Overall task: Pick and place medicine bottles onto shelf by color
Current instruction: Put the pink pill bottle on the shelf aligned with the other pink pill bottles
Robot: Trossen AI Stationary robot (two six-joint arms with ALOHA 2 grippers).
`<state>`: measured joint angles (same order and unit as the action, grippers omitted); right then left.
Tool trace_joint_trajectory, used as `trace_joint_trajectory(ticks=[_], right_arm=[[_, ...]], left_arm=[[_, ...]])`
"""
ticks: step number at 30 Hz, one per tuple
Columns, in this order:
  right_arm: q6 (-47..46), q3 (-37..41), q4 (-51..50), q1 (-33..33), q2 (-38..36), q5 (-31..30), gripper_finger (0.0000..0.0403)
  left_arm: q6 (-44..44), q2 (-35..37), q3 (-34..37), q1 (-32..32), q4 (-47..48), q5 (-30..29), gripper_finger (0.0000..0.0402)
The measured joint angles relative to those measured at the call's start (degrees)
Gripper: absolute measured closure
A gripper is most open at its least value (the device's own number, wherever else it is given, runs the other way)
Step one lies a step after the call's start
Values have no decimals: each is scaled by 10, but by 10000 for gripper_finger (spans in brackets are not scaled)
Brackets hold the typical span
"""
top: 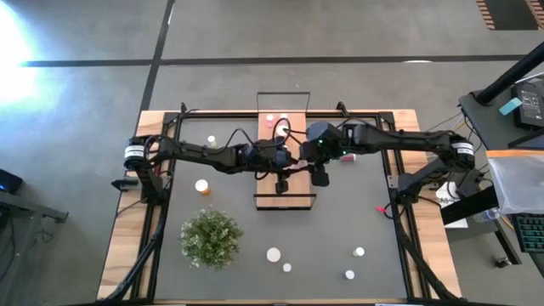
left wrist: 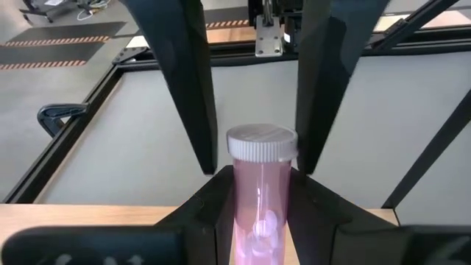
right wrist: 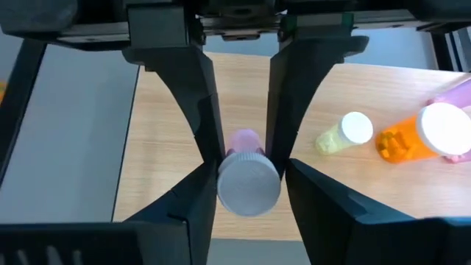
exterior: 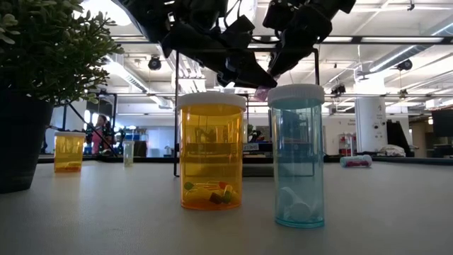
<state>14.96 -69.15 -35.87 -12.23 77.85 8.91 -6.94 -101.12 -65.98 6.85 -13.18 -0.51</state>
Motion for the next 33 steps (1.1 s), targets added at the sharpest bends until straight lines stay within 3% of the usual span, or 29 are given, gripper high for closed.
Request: trace_joint_trajectory(ticks=[8,20,30,33], right_arm=[[0,0,0,0,2,0,242],[-5,0,-1,0,1,0,302],[-10,0,-17,-1,1,-4,294],[-9,0,-41,-2,-2,-38,295]], left_arm=[[0,0,0,0,-3,0,316],[3,0,0,0,-12,0,313],[3,0,0,-1,-16,2,249],[3,2,0,1,-16,-4,227]])
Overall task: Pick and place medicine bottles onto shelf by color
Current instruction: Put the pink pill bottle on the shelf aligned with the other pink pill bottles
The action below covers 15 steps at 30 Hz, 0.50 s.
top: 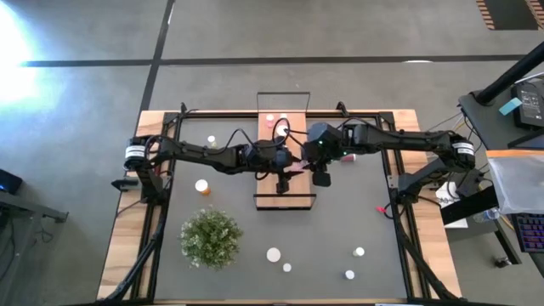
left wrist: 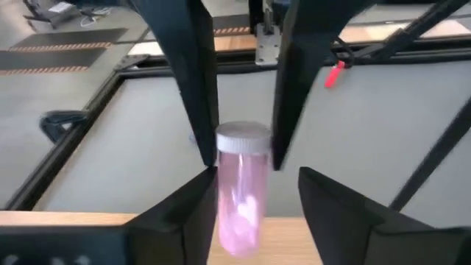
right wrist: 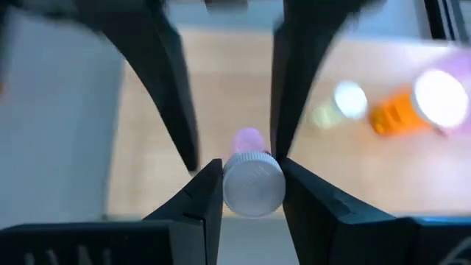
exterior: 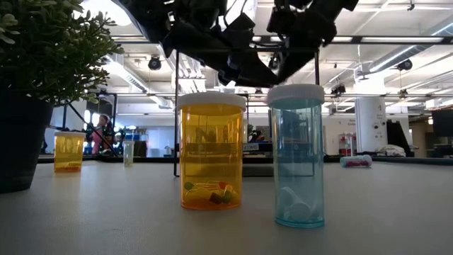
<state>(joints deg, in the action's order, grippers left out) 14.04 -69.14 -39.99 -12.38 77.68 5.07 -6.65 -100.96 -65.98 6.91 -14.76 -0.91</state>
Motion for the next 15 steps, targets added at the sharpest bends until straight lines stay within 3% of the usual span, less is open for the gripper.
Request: trace_joint_trajectory(ticks=[4,10,15], right_arm=[[-6,1,-27,-2,-3,-63,290],[1,3,-29,-28,-6,-93,292],[1,5,0,-77,-6,-97,289]], left_arm=[[-2,18,-1,4,4,-60,209],[-1,57,-2,6,106,-160,205],[3,93,-1,6,222,-180,204]])
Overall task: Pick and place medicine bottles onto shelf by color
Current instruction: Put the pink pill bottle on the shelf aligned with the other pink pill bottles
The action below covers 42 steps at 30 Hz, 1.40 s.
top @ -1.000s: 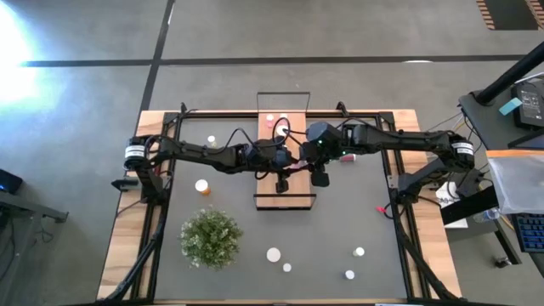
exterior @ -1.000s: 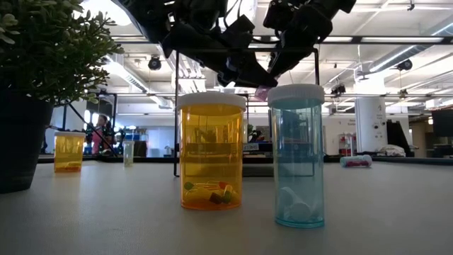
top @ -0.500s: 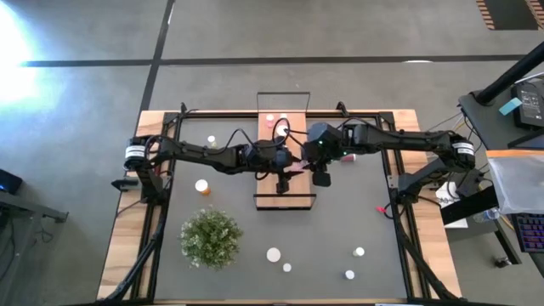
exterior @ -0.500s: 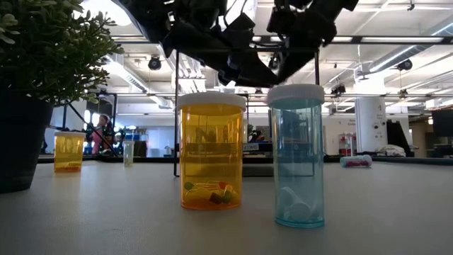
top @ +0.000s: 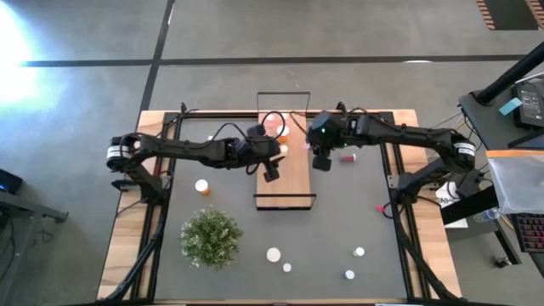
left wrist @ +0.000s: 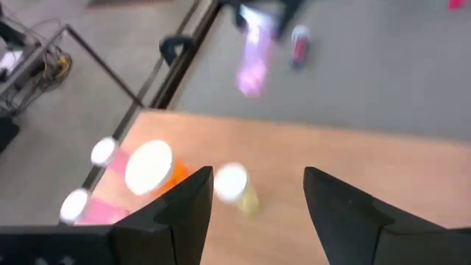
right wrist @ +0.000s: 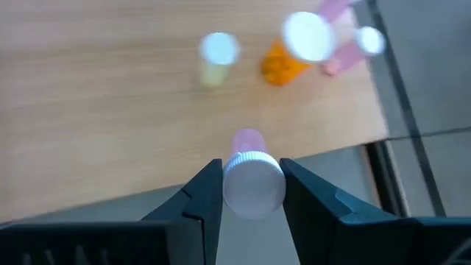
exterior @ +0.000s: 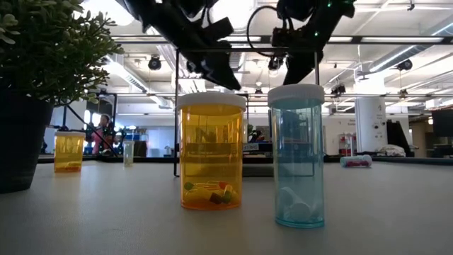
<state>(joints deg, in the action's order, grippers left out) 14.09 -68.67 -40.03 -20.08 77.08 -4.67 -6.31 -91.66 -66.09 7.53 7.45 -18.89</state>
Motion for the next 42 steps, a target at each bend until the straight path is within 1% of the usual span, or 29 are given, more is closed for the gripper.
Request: trace_joint_trajectory(ticks=[4,7,12,19,24,35,42], right_arm=[[-23,0,34,-50,11,0,289],[-55,-7,49,-83,34,-1,288],[-81,-52,34,-118,89,0,287],[-64,-164,-49,-132,177,1,287],[-52,-218,-75,-138,222,1,290],[-51,-277,-91,-149,281,1,290],[-49,-282,-93,-155,301,2,289]], left_arm=[[15,23,0,0,37,-1,204],[25,33,0,0,59,0,204],[28,46,0,0,82,-1,204],[40,58,0,0,133,-1,204],[51,60,0,0,168,-1,204],[60,64,0,0,193,-1,204],[60,64,0,0,193,-1,204]])
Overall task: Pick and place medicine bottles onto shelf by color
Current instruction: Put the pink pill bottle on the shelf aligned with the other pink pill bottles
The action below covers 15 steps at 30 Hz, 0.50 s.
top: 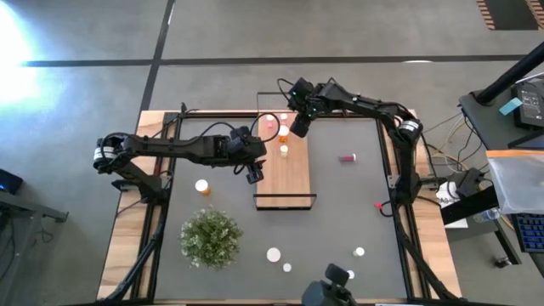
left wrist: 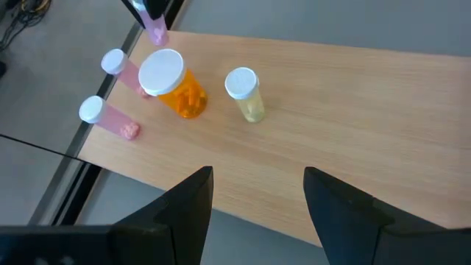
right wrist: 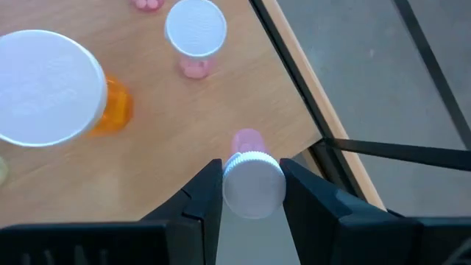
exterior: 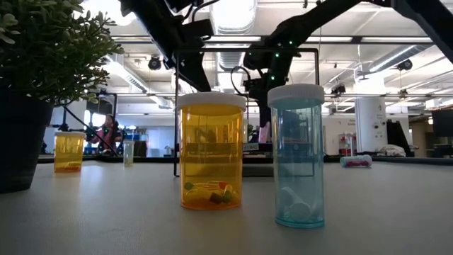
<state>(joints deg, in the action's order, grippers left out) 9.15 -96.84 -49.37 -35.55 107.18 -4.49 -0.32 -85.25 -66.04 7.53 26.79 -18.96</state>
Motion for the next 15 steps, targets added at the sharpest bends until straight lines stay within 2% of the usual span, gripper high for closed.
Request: trace_joint_trajectory(ticks=[15], right_arm=[[-28,6,8,-1,-1,0,288]], left_arm=[[0,0,0,0,13,0,204]])
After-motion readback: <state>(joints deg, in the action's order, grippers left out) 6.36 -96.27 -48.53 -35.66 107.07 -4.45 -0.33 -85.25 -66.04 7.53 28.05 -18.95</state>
